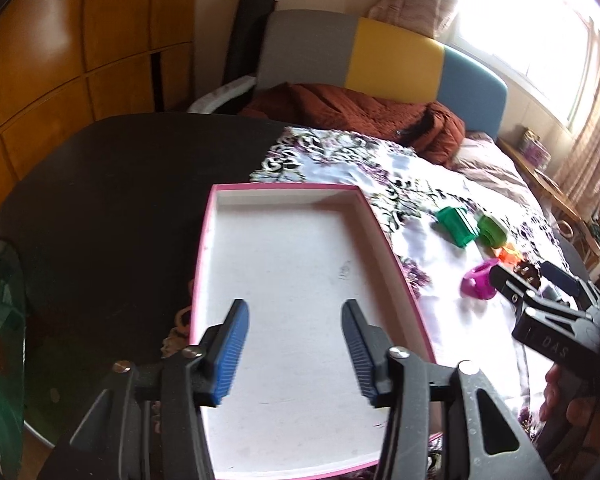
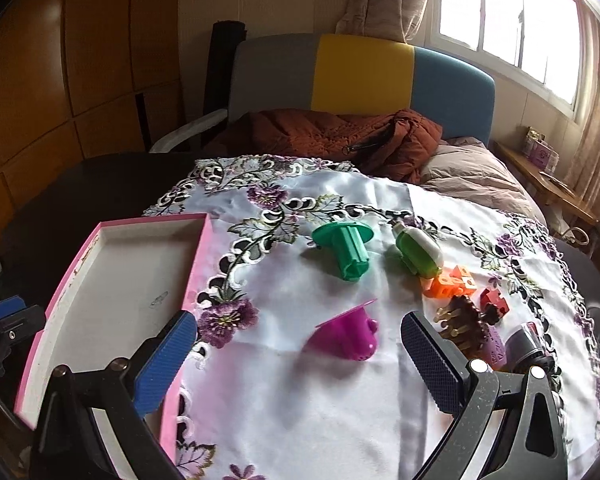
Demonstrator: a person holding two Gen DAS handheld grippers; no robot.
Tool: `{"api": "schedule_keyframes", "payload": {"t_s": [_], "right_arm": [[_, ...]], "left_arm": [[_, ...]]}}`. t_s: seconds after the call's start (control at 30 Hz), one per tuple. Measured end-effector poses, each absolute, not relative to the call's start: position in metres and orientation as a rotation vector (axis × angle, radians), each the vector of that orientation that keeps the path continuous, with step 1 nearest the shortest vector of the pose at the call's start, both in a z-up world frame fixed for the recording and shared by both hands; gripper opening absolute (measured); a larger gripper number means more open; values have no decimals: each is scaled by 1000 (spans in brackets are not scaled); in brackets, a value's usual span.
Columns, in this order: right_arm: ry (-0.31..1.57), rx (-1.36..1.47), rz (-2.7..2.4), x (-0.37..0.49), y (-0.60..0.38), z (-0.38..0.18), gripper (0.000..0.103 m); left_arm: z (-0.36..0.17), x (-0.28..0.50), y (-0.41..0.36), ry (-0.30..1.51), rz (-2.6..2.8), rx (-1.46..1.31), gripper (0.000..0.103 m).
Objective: Organize rigid objects
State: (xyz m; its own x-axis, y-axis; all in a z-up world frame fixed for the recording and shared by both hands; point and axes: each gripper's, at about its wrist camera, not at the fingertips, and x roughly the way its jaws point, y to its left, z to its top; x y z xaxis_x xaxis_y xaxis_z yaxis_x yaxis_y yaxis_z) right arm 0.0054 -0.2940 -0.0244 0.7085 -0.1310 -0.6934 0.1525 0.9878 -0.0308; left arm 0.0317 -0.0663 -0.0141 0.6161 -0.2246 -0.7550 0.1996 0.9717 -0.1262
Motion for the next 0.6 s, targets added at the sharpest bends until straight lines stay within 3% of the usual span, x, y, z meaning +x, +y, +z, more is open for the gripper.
{"api": "schedule_keyframes", "payload": {"t_s": [0.37, 0.6], "right_arm": [[751, 108, -274, 9, -430, -7, 103], [775, 280, -383, 6, -512, -32, 103]], "left_arm": [[-9, 45, -116, 919, -414, -25, 56], [-14, 58, -174, 975, -505, 68, 59]]}}
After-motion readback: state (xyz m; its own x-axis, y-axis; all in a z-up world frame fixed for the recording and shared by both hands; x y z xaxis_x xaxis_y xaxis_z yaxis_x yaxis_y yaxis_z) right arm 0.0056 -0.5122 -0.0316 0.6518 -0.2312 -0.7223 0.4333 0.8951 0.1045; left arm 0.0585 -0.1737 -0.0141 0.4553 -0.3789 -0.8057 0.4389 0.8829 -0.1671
